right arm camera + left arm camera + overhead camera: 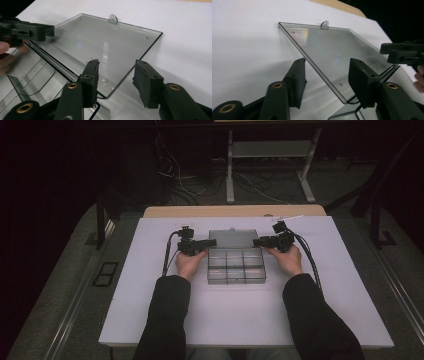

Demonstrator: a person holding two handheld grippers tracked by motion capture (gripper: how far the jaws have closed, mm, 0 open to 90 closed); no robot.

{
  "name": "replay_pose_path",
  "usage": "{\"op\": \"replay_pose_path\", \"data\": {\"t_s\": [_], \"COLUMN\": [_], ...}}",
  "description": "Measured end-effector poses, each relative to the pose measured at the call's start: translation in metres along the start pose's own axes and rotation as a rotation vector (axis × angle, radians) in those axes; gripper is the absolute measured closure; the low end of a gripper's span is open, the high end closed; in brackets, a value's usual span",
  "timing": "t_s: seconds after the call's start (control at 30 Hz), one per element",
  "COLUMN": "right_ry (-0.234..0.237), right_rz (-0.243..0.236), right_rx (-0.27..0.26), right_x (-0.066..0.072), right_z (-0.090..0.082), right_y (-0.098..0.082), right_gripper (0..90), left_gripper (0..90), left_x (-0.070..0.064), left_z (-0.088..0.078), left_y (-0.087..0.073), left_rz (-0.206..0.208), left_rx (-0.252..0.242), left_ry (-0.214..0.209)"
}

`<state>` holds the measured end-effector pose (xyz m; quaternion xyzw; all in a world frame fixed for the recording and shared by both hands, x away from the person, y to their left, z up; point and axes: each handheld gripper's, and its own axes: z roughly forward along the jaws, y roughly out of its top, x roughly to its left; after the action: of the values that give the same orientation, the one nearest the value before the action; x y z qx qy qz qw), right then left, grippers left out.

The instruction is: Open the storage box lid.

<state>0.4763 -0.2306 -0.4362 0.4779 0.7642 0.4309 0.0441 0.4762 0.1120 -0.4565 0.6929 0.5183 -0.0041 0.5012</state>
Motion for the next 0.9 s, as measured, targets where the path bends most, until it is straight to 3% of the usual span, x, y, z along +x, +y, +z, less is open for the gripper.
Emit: {"op": "replay_pose_path", "data": {"t_s": [0.3, 0.53, 0.6, 0.67, 0.77, 0.9], "right_ry": [0.005, 0.008, 0.019, 0.015, 0.025, 0.042], "right_rz": [-0.047, -0.073, -0.091, -0.105, -0.111, -0.111], "right_rx": [0.037, 0.058, 0.068, 0.072, 0.079, 0.064], "right_x": [0.01, 0.02, 0.022, 0.025, 0.027, 0.03], "right_z": [-0.01, -0.023, -0.028, -0.033, -0.041, -0.053], "right_y": [0.003, 0.002, 0.001, -0.001, -0.003, -0.008], "right_gripper": [30.8, 11.2, 10.8, 0.9, 0.4, 0.4], "left_gripper": [29.9, 20.8, 16.0, 11.5, 2.2, 0.0], "left_x": [-0.005, -0.012, -0.014, -0.016, -0.019, -0.024], "left_z": [-0.019, -0.039, -0.044, -0.049, -0.055, -0.065], "left_y": [0.008, 0.009, 0.008, 0.008, 0.007, 0.004], "left_rz": [0.047, 0.069, 0.08, 0.085, 0.099, 0.128], "left_rx": [-0.001, -0.015, -0.013, -0.011, -0.005, -0.002], "left_ry": [0.01, -0.029, -0.035, -0.038, -0.036, -0.037]}}
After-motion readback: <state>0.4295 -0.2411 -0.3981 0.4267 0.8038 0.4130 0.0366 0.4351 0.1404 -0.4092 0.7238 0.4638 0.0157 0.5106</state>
